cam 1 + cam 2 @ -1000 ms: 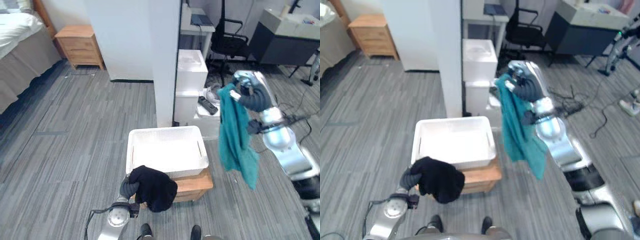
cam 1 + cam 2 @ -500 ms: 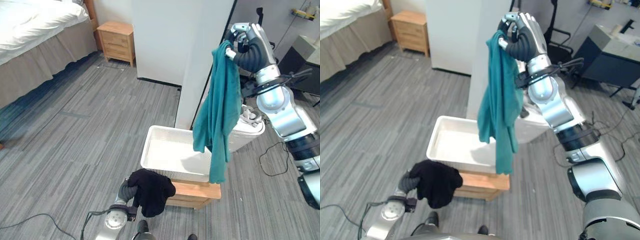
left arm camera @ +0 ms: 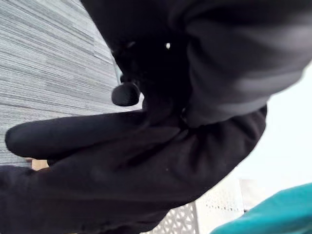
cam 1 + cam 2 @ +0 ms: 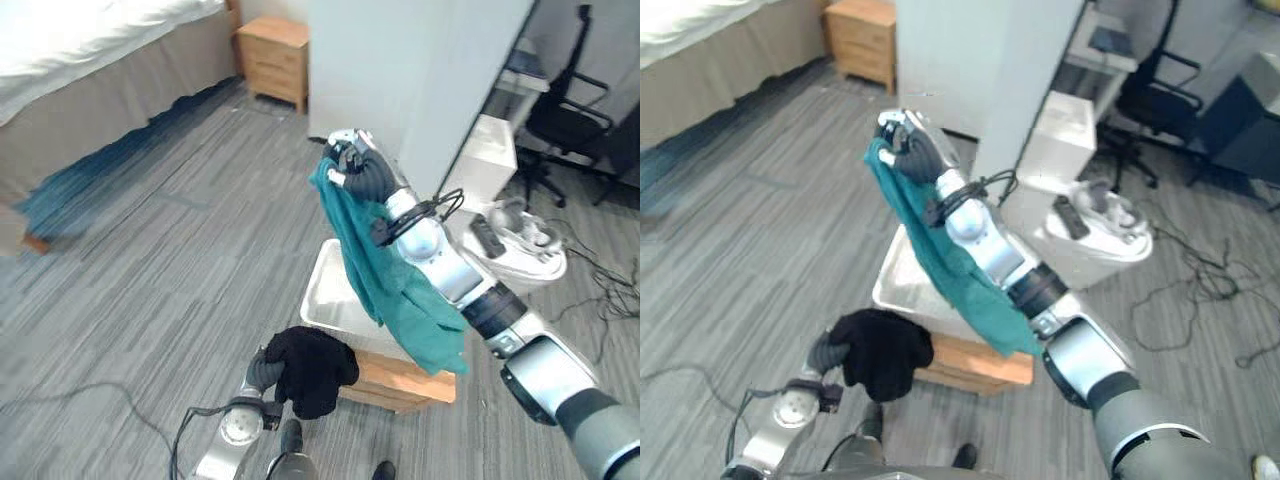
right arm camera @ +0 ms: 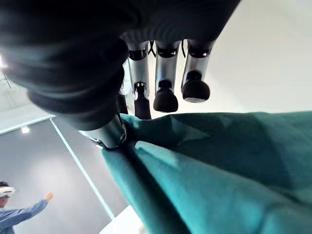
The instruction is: Tidy up the quilt and then pick up the clothes from the bed and put them into the laundry hamper.
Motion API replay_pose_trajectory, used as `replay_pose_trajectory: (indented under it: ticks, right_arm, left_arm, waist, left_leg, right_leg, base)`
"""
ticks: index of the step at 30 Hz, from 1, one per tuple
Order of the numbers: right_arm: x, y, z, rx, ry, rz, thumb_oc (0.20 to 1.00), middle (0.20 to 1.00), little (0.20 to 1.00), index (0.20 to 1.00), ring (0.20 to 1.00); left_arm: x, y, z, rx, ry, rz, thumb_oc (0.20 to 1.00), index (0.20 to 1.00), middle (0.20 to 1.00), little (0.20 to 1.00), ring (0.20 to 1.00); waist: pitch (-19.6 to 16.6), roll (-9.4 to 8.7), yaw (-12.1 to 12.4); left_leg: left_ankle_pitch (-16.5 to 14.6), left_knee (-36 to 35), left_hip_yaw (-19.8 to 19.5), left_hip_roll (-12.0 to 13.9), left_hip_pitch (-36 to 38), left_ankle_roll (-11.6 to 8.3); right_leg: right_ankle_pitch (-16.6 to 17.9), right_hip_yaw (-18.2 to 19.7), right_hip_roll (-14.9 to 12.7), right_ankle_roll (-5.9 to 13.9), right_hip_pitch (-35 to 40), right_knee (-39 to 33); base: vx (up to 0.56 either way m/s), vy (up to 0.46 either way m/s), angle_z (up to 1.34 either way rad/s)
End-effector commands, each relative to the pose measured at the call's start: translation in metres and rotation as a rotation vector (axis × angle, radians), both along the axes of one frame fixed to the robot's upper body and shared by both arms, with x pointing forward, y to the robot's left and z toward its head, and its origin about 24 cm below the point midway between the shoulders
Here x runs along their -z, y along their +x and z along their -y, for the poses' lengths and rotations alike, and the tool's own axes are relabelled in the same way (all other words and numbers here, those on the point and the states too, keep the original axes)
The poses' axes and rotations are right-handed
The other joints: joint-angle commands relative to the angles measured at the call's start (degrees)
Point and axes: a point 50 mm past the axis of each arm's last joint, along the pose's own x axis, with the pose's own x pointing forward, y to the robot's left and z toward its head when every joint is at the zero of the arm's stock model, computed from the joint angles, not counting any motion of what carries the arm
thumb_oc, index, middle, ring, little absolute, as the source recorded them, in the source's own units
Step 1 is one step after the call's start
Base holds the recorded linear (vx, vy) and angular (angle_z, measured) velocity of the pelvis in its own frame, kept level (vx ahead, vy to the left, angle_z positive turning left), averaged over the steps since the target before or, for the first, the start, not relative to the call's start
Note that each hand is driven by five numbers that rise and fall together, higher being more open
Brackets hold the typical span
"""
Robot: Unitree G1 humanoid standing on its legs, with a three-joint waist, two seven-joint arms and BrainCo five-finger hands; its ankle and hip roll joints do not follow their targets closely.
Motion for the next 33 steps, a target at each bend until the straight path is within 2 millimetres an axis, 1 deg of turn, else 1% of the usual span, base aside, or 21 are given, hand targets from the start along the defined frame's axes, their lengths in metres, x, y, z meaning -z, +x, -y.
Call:
replay_pose_trajectory:
  ticks: [1,2,3,5,8,9,10,11,12,13,14,17,19,20,21,22,23,27,28,29,33]
  right_arm:
    - [-0.072,0.005,0.008,0.042,0.066,0.218,0.2,0.2,0.2,0.2,0.2]
    - [-0.068,0.016,0.021,0.117,0.04,0.198,0.2,0.2,0.2,0.2,0.2]
    - [-0.069,0.016,0.021,0.117,0.04,0.198,0.2,0.2,0.2,0.2,0.2]
    - [-0.058,0.033,0.045,0.231,0.01,0.138,0.2,0.2,0.2,0.2,0.2]
    - [-0.045,0.055,0.088,0.413,-0.008,0.042,0.2,0.2,0.2,0.2,0.2]
    - [-0.035,0.063,0.112,0.51,-0.008,-0.024,0.2,0.2,0.2,0.2,0.2]
    - [-0.036,0.063,0.113,0.51,-0.007,-0.023,0.2,0.2,0.2,0.2,0.2]
    - [-0.025,0.067,0.134,0.588,0.001,-0.083,0.2,0.2,0.2,0.2,0.2]
    - [-0.026,0.068,0.134,0.588,0.001,-0.082,0.2,0.2,0.2,0.2,0.2]
    - [-0.019,0.069,0.142,0.616,0.003,-0.11,0.2,0.2,0.2,0.2,0.2]
    - [0.0,0.069,0.153,0.656,0.002,-0.17,0.2,0.2,0.2,0.2,0.2]
    - [0.026,0.065,0.153,0.646,-0.021,-0.228,0.2,0.2,0.2,0.2,0.2]
    - [0.053,0.057,0.147,0.598,-0.051,-0.28,0.2,0.2,0.2,0.2,0.2]
    - [0.066,0.05,0.141,0.556,-0.056,-0.298,0.2,0.2,0.2,0.2,0.2]
    - [0.091,0.031,0.122,0.438,-0.072,-0.323,0.2,0.2,0.2,0.2,0.2]
    - [0.108,0.012,0.113,0.363,-0.1,-0.328,0.561,0.561,0.561,0.561,0.561]
    - [0.116,0.004,0.113,0.341,-0.11,-0.341,1.0,1.0,1.0,1.0,1.0]
    - [0.129,-0.024,0.115,0.287,-0.112,-0.336,1.0,1.0,1.0,1.0,1.0]
    - [0.129,-0.024,0.115,0.287,-0.112,-0.336,1.0,1.0,1.0,1.0,1.0]
    - [0.125,-0.037,0.126,0.301,-0.104,-0.294,1.0,1.0,1.0,1.0,1.0]
    - [0.123,-0.048,0.142,0.342,-0.122,-0.264,1.0,1.0,1.0,1.0,1.0]
  left_arm:
    - [-0.042,0.04,0.003,0.092,0.047,0.234,0.2,0.2,0.2,0.2,0.2]
    - [-0.045,0.042,0.004,0.106,0.045,0.244,0.2,0.2,0.2,0.2,0.2]
    - [-0.045,0.043,0.004,0.106,0.044,0.245,0.2,0.2,0.2,0.2,0.2]
    - [-0.048,0.044,0.008,0.131,0.035,0.254,0.2,0.2,0.2,0.2,0.2]
    - [-0.054,0.047,0.013,0.173,0.026,0.28,0.2,0.2,0.2,0.2,0.2]
    - [-0.058,0.048,0.016,0.193,0.022,0.297,0.2,0.2,0.2,0.2,0.2]
    - [-0.058,0.049,0.016,0.194,0.021,0.297,0.2,0.2,0.2,0.2,0.2]
    - [-0.062,0.051,0.02,0.213,0.021,0.317,0.2,0.2,0.2,0.2,0.2]
    - [-0.062,0.052,0.02,0.214,0.021,0.318,0.2,0.2,0.2,0.2,0.2]
    - [-0.065,0.054,0.021,0.221,0.028,0.331,0.2,0.2,0.2,0.2,0.2]
    - [-0.069,0.058,0.027,0.235,0.03,0.354,0.2,0.2,0.2,0.2,0.2]
    - [-0.077,0.063,0.032,0.246,0.031,0.395,0.2,0.2,0.2,0.2,0.2]
    - [-0.081,0.064,0.034,0.25,0.037,0.414,0.2,0.2,0.2,0.2,0.2]
    - [-0.082,0.064,0.034,0.253,0.043,0.419,0.2,0.2,0.2,0.2,0.2]
    - [-0.087,0.064,0.035,0.257,0.042,0.441,0.2,0.2,0.2,0.2,0.2]
    - [-0.088,0.062,0.033,0.251,0.047,0.445,0.2,0.2,0.2,0.2,0.2]
    - [-0.09,0.061,0.032,0.247,0.045,0.453,0.2,0.2,0.2,0.2,0.2]
    - [-0.097,0.06,0.023,0.199,0.049,0.488,0.2,0.2,0.2,0.2,0.2]
    - [-0.097,0.06,0.023,0.199,0.049,0.488,0.2,0.2,0.2,0.2,0.2]
    - [-0.109,0.062,0.017,0.156,0.04,0.545,0.2,0.2,0.2,0.2,0.2]
    - [-0.125,0.063,0.012,0.124,0.029,0.614,0.2,0.2,0.2,0.2,0.2]
  waist:
    - [5.61,-2.09,2.75]
    - [6.64,-1.38,3.55]
    - [6.56,-1.37,3.47]
    - [7.49,-0.31,4.17]
    - [9.31,1.9,4.33]
    - [10.13,3.12,4.06]
    - [10.07,3.12,4.06]
    - [11.23,4.49,3.43]
    - [11.21,4.5,3.47]
    - [11.65,5.02,3.27]
    - [12.48,6.07,2.51]
    - [12.85,6.98,1.13]
    - [12.76,7.02,-0.23]
    - [12.63,6.84,-0.99]
    - [12.25,6.2,-2.9]
    - [11.51,5.5,-4.35]
    - [10.92,5.06,-5.08]
    - [8.74,4.04,-7.47]
    - [8.74,4.04,-7.47]
    - [6.93,3.6,-9.04]
    - [5.14,3.44,-10.18]
  left_leg:
    - [-5.41,-0.36,0.73,2.45,3.21,-3.86]
    - [-4.76,-0.36,-0.36,2.26,0.94,-4.24]
    - [-4.72,-0.36,-0.46,2.26,0.78,-4.24]
    - [-4.21,-0.36,-1.4,1.94,-1.27,-4.49]
    - [-3.14,-0.36,-2.29,1.58,-4.72,-4.85]
    - [-2.68,-0.36,-2.18,1.35,-6.29,-5.03]
    - [-2.66,-0.36,-2.18,1.35,-6.39,-5.02]
    - [-2.26,-0.36,-1.83,1.16,-7.79,-5.15]
    - [-2.25,-0.36,-1.81,1.17,-7.86,-5.14]
    - [-2.07,-0.36,-1.55,1.15,-8.42,-5.21]
    - [-1.82,-0.36,-0.86,1.1,-9.14,-5.32]
    - [-1.84,-0.36,0.31,1.0,-9.33,-5.22]
    - [-2.0,-0.36,1.02,1.08,-8.78,-5.08]
    - [-2.19,-0.36,1.45,1.05,-8.32,-4.97]
    - [-2.76,-0.36,2.54,1.07,-7.16,-4.72]
    - [-3.48,-0.36,3.29,1.0,-5.73,-4.43]
    - [-3.9,-0.36,3.66,0.9,-4.82,-4.28]
    - [-5.15,-0.36,4.12,0.62,-1.81,-3.81]
    - [-5.15,-0.36,4.12,0.62,-1.81,-3.81]
    - [-6.0,-0.36,4.51,0.53,0.68,-3.58]
    - [-6.88,-0.36,4.99,0.55,3.53,-3.4]
  right_leg:
    - [-3.15,-2.12,-3.98,5.88,0.64,-0.26]
    - [-3.04,-3.29,-4.07,5.92,-0.6,-0.26]
    - [-3.03,-3.38,-4.06,5.91,-0.71,-0.26]
    - [-3.0,-4.35,-4.26,6.03,-1.85,-0.26]
    - [-2.41,-4.68,-4.69,6.33,-4.77,-0.26]
    - [-1.88,-4.68,-5.07,6.58,-6.24,-0.26]
    - [-1.86,-4.68,-5.07,6.58,-6.33,-0.26]
    - [-1.29,-4.23,-5.48,6.84,-7.94,-0.26]
    - [-1.27,-4.2,-5.48,6.84,-8.02,-0.26]
    - [-1.0,-4.03,-5.66,6.97,-8.62,-0.26]
    - [-0.52,-3.54,-6.07,7.25,-9.73,-0.26]
    - [-0.02,-2.25,-6.47,7.55,-10.77,-0.26]
    - [0.1,-1.51,-6.57,7.66,-10.82,-0.26]
    - [0.11,-1.01,-6.59,7.65,-10.74,-0.26]
    - [0.21,-0.36,-6.7,7.66,-10.41,-0.26]
    - [0.07,0.06,-6.87,7.65,-9.74,-0.26]
    - [0.02,0.26,-7.02,7.66,-9.17,-0.26]
    - [-0.48,0.69,-7.14,7.61,-6.85,-0.26]
    - [-0.48,0.69,-7.14,7.61,-6.85,-0.26]
    - [-0.93,1.22,-7.12,7.66,-4.98,-0.26]
    - [-1.46,1.73,-6.91,7.74,-2.81,-0.26]
  base:
    - [-0.09,-0.028,0.52]
    - [-0.04,-0.001,0.46]
    - [-0.04,0.009,0.44]
    - [-0.03,0.017,0.29]
    - [-0.08,0.044,0.26]
    - [-0.07,0.06,0.2]
    - [-0.09,0.091,0.09]
    - [-0.05,0.055,0.01]
    - [-0.07,0.063,-0.02]
    - [-0.05,0.049,-0.04]
    - [-0.07,0.073,-0.09]
    - [-0.04,0.066,-0.08]
    - [-0.02,0.044,-0.26]
    - [-0.01,0.04,-0.31]
    - [0.01,0.038,-0.27]
    - [0.02,0.009,-0.43]
    - [0.04,-0.019,-0.57]
    - [0.04,-0.038,-0.41]
    - [0.07,-0.032,-0.05]
    - [0.07,-0.032,-0.04]
    - [0.06,-0.016,-0.01]
